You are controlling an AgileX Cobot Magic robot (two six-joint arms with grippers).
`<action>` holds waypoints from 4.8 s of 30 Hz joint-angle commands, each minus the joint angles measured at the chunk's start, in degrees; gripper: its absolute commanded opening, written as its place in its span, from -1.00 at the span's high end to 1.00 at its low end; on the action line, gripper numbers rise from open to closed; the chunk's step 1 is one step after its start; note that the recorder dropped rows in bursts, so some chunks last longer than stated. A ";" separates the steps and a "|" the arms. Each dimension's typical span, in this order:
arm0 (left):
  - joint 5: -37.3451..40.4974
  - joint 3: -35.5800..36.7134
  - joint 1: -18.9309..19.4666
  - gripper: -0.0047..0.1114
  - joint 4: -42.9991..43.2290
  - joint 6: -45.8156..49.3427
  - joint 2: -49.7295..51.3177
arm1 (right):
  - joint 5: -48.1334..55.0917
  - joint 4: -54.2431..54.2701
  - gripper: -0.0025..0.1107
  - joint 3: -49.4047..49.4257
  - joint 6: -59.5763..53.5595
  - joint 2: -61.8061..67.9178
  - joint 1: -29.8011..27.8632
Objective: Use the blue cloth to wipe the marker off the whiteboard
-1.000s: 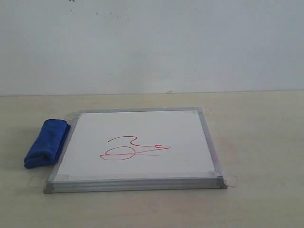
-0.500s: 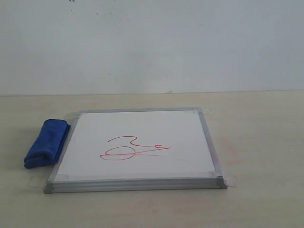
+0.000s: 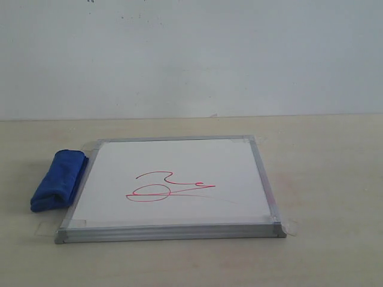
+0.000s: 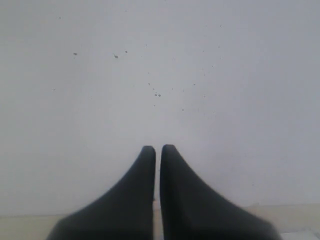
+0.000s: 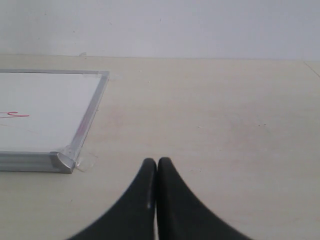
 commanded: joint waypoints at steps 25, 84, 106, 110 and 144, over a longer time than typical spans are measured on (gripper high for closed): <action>42.06 -39.50 -0.02 0.85 0.71 -0.44 40.92 | -0.57 -0.12 0.96 0.00 0.00 -0.24 -0.34; 72.26 -79.28 8.57 0.27 7.99 -2.49 91.23 | -0.57 -0.12 0.96 0.00 0.00 -0.24 -0.34; 69.74 -79.28 8.57 -0.19 4.16 -10.61 100.00 | -0.57 -0.12 0.96 0.00 0.00 -0.24 -0.34; 67.93 -79.28 8.57 -0.18 4.16 -10.61 101.30 | -0.57 -0.12 0.96 0.00 0.00 -0.24 -0.34; 67.88 -81.58 8.76 0.85 3.15 -9.48 99.43 | -0.57 -0.12 0.96 0.00 0.00 -0.24 -0.34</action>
